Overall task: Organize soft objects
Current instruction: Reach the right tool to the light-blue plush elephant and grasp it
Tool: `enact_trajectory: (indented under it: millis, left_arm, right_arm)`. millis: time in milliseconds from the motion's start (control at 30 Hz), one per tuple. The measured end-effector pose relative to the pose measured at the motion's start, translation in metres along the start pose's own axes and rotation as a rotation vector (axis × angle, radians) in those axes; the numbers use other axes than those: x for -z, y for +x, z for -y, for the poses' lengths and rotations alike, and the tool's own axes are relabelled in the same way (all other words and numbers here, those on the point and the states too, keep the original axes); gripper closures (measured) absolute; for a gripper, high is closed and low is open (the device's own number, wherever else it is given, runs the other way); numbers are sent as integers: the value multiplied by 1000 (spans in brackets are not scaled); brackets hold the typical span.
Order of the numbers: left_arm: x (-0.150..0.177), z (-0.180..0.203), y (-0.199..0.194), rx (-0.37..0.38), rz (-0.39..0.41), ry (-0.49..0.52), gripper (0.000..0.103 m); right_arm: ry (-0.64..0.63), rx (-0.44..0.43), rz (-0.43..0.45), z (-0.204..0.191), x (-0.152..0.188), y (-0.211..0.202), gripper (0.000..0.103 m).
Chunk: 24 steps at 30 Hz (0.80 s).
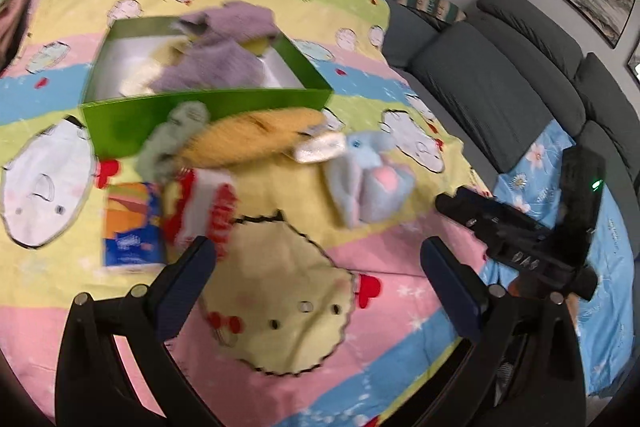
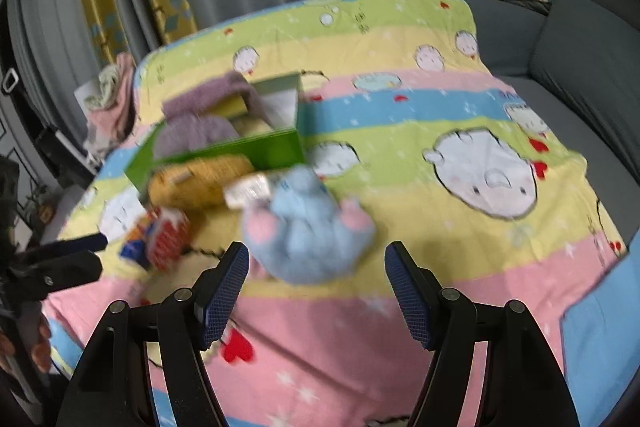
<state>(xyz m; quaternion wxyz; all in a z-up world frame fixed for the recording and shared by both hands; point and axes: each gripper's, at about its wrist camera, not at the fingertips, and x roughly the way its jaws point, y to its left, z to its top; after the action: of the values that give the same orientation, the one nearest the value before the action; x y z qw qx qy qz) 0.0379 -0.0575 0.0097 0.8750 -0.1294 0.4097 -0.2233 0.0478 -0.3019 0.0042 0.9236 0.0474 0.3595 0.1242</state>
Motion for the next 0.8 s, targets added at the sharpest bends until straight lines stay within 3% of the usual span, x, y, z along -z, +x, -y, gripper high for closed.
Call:
enact_trajectory:
  millis: [300,700,800]
  left_arm:
    - [-17,30,41,71,-6,3,1]
    - [-42,51,114,12,-111,31,1]
    - [-44,49,125,12,-136,14,1]
  right_arm:
    - [50,-92,-42,26,18,28,32]
    - [3,-194,-69,32,5,64,31]
    - [7,-239,-70,33,0,72,25]
